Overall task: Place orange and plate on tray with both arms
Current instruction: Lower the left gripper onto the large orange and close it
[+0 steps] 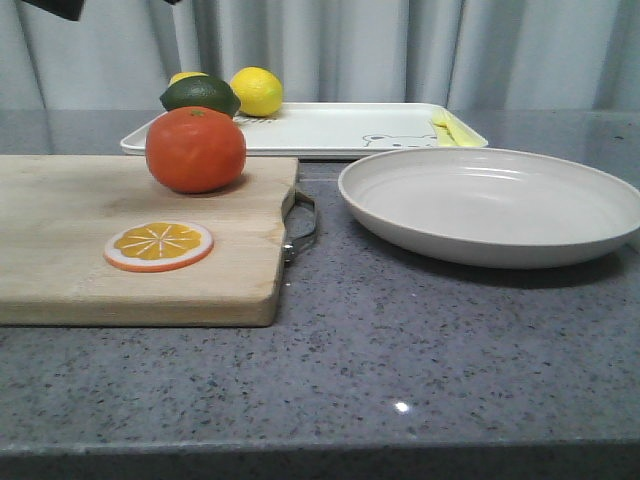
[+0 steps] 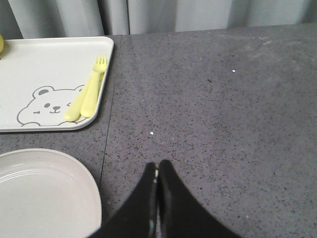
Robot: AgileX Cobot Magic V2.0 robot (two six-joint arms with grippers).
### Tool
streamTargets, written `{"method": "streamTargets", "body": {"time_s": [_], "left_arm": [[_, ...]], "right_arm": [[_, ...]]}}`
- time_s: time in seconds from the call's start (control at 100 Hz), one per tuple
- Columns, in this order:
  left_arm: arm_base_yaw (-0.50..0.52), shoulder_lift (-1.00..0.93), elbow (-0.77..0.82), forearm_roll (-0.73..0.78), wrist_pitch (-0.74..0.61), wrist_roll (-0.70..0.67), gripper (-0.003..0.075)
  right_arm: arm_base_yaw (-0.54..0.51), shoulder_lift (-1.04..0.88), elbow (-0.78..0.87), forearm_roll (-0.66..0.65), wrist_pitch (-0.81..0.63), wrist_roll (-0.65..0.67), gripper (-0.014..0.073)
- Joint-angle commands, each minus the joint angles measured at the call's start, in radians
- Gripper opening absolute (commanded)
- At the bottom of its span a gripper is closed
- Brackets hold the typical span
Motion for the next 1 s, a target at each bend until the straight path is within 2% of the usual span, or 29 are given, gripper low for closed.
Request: {"method": "streamTargets", "body": {"time_s": [0.0, 0.28, 0.87, 0.99], "left_arm": [[-0.022, 0.032, -0.087, -0.015, 0.014, -0.003, 0.0622], [-0.026, 0.187, -0.233, -0.033, 0.18, -0.003, 0.0622], [-0.026, 0.276, -0.251, -0.033, 0.258, -0.003, 0.062], [-0.026, 0.276, -0.251, -0.033, 0.259, -0.003, 0.0566]], "right_arm": [[-0.004, -0.003, -0.036, -0.012, -0.092, -0.002, -0.0058], [-0.004, -0.003, -0.036, -0.012, -0.095, -0.002, -0.0058], [-0.004, -0.003, -0.036, -0.012, -0.095, -0.002, -0.0058], [-0.004, -0.003, -0.036, -0.012, -0.095, -0.002, -0.0058]]}}
